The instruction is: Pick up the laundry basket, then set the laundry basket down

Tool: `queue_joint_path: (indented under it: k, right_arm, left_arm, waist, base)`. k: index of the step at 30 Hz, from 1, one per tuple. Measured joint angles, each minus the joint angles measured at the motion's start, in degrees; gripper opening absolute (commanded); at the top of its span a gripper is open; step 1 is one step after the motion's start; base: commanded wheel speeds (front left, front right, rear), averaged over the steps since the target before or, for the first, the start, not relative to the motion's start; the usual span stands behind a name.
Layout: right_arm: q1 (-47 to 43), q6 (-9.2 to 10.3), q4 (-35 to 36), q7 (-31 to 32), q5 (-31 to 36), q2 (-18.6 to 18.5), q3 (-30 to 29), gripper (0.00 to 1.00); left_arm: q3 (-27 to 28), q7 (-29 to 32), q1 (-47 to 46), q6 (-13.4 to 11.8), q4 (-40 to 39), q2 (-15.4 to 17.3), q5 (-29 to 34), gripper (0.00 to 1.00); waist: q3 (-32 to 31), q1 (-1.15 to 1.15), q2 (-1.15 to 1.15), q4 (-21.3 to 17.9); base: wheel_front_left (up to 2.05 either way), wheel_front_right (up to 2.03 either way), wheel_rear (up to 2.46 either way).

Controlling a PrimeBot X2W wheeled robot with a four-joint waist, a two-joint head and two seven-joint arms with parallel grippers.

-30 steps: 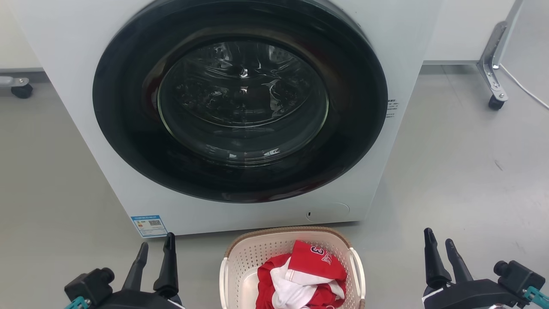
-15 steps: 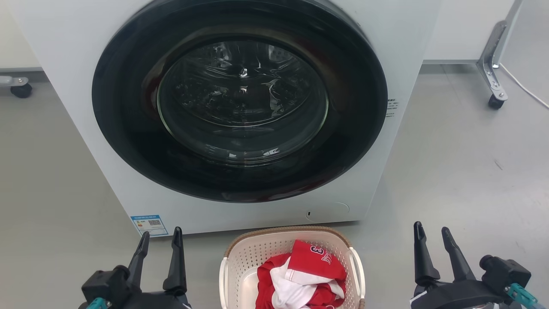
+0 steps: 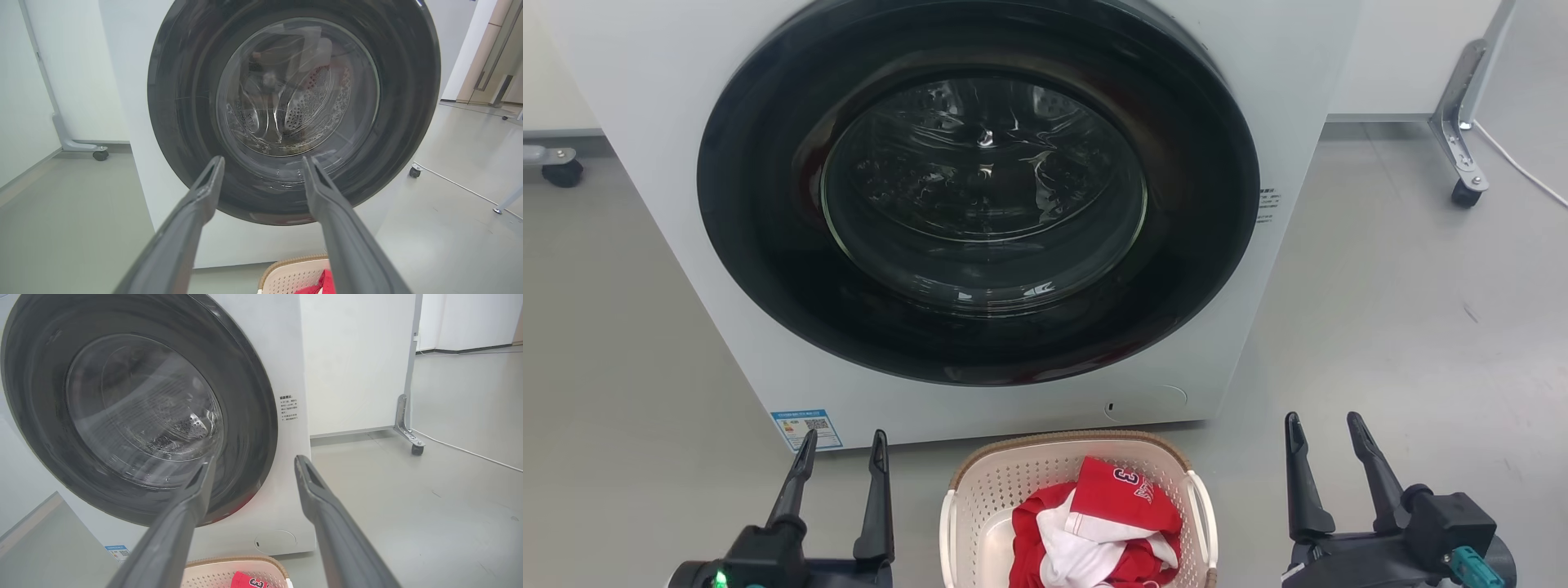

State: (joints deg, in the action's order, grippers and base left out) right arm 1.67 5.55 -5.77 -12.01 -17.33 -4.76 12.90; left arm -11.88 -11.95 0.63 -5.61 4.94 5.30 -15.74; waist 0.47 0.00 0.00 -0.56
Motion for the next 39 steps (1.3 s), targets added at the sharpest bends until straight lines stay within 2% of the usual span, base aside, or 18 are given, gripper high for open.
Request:
queue_joint_path:
  k: [12,39]
  right_arm:
    - [-0.27,1.59,1.60,-2.29,10.07,-0.09,1.89,1.00]
    - [-1.16,1.57,1.87,-2.29,10.45,-0.03,1.38,1.00]
  left_arm:
    - [-1.36,-2.55,1.19,-1.51,-1.62,-0.02,9.83,1.00]
    - [-0.90,-2.55,2.18,-1.51,-1.62,-0.38,9.84,1.00]
  waist:
    - [-0.12,0.00,0.00,-0.12]
    - [0.15,0.00,0.00,-0.24]
  base:
    - [0.00,0.00,0.00]
    - [0.00,0.00,0.00]
